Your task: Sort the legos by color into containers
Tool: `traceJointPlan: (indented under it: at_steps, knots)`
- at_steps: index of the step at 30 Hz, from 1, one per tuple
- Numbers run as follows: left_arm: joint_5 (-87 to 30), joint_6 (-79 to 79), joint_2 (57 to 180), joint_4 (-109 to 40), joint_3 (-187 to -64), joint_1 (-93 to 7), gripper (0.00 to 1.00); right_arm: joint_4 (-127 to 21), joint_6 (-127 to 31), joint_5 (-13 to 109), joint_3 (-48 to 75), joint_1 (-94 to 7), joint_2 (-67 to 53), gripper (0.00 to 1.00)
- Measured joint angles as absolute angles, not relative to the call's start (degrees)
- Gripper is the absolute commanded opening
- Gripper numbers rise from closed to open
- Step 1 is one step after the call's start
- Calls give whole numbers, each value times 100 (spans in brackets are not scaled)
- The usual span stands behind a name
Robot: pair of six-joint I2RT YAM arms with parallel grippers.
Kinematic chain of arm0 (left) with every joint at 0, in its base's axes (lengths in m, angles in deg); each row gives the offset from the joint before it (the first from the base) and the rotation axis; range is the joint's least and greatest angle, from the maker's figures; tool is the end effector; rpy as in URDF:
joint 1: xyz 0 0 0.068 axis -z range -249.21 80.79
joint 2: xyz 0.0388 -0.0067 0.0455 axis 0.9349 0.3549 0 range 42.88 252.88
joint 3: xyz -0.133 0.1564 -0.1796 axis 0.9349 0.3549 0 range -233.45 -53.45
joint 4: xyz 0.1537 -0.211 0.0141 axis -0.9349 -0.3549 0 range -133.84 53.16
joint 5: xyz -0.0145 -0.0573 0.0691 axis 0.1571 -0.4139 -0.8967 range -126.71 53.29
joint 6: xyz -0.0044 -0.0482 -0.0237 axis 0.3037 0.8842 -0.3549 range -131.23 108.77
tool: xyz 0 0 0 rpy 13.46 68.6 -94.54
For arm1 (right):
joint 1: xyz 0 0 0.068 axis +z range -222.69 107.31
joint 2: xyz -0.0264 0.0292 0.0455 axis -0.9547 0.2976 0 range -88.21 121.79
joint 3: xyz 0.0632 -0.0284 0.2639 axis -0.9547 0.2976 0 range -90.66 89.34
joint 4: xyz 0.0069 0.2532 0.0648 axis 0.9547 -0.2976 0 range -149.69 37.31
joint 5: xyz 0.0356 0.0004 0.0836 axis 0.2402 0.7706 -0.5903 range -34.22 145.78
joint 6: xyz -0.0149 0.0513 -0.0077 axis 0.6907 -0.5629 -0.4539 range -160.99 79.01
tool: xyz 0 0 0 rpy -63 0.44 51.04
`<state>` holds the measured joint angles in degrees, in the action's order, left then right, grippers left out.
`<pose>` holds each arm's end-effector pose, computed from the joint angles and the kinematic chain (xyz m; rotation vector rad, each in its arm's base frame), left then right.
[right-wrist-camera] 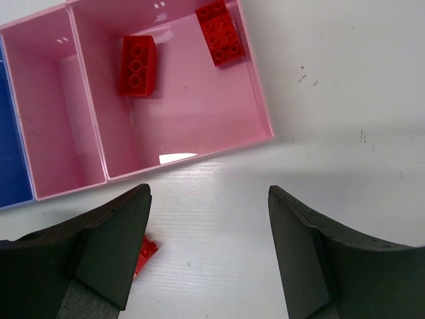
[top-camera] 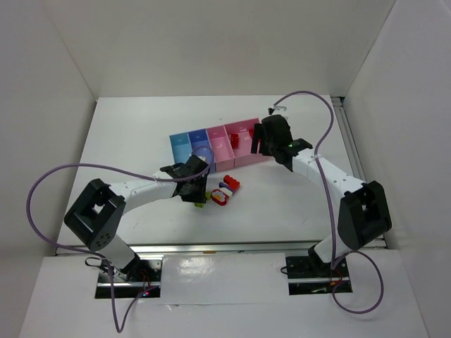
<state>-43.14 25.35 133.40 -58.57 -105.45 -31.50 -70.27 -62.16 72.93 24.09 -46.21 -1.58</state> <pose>0.2443 -0.1839 0.1770 -0.0133 2.6453 -0.3058 0.3077 0.1415 0.2757 0.0566 2.2173 0.1215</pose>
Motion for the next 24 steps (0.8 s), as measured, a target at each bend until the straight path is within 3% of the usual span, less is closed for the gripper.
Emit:
traceJointPlan:
  at_steps: [18, 24]
  knots:
    - [-4767, 2896, 12918, -7105, -12115, -3065, 30, -6984, -6242, 7326, 2778, -4621, -263, 78]
    - [-5151, 2977, 13933, -7110, -13393, -3277, 28, -6992, -6282, 7439, 3032, -4671, -846, 78]
